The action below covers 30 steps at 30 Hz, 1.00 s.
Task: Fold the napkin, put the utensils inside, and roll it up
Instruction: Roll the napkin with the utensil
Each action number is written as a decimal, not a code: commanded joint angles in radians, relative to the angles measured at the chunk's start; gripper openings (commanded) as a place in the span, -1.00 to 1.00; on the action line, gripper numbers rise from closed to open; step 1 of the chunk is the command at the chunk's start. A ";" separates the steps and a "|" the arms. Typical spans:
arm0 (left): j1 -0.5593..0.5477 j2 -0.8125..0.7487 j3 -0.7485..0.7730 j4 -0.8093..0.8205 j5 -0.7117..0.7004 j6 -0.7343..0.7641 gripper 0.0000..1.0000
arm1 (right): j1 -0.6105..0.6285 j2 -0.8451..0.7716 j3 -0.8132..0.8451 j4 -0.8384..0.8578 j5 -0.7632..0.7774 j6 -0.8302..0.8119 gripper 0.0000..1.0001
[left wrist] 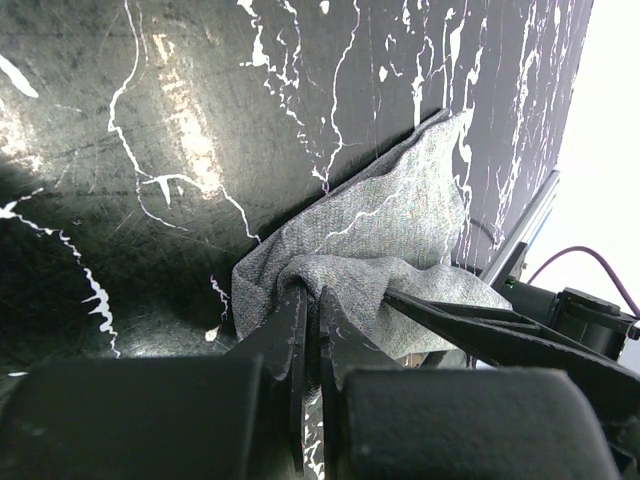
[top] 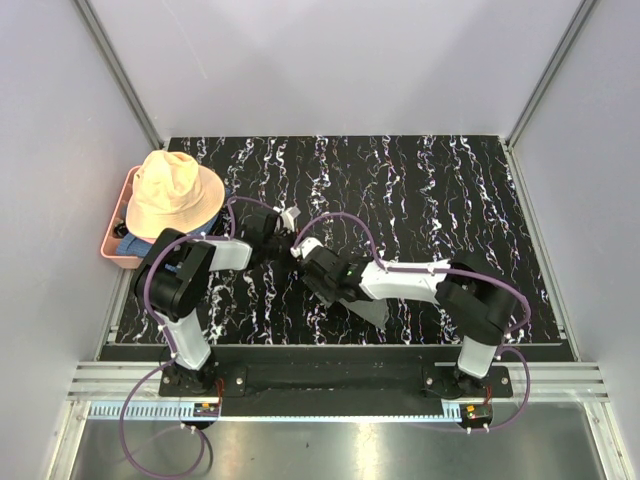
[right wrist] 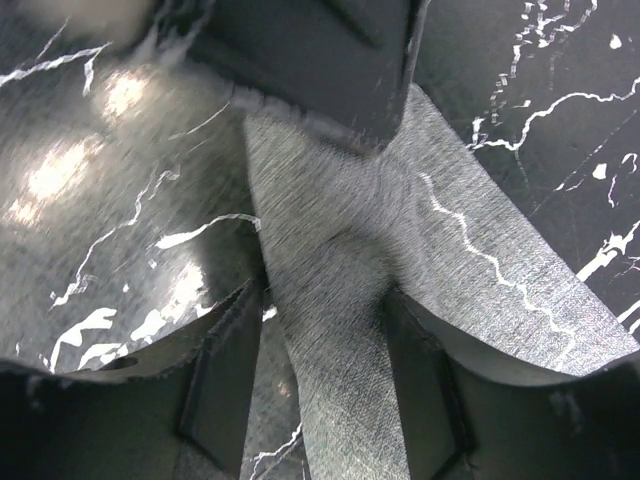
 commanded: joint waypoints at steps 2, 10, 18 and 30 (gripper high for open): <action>0.001 -0.079 0.028 -0.025 -0.034 0.010 -0.50 | -0.078 0.085 -0.028 -0.072 -0.158 0.102 0.03; 0.083 -0.203 -0.039 -0.042 -0.126 0.024 0.29 | -0.164 0.033 -0.077 0.034 -0.527 0.067 -0.33; 0.106 -0.285 -0.170 0.079 -0.106 0.007 0.32 | -0.273 0.022 -0.083 0.135 -0.882 0.053 -0.39; 0.089 -0.305 -0.260 0.227 0.021 0.010 0.22 | -0.422 0.163 0.016 0.161 -1.196 0.051 -0.40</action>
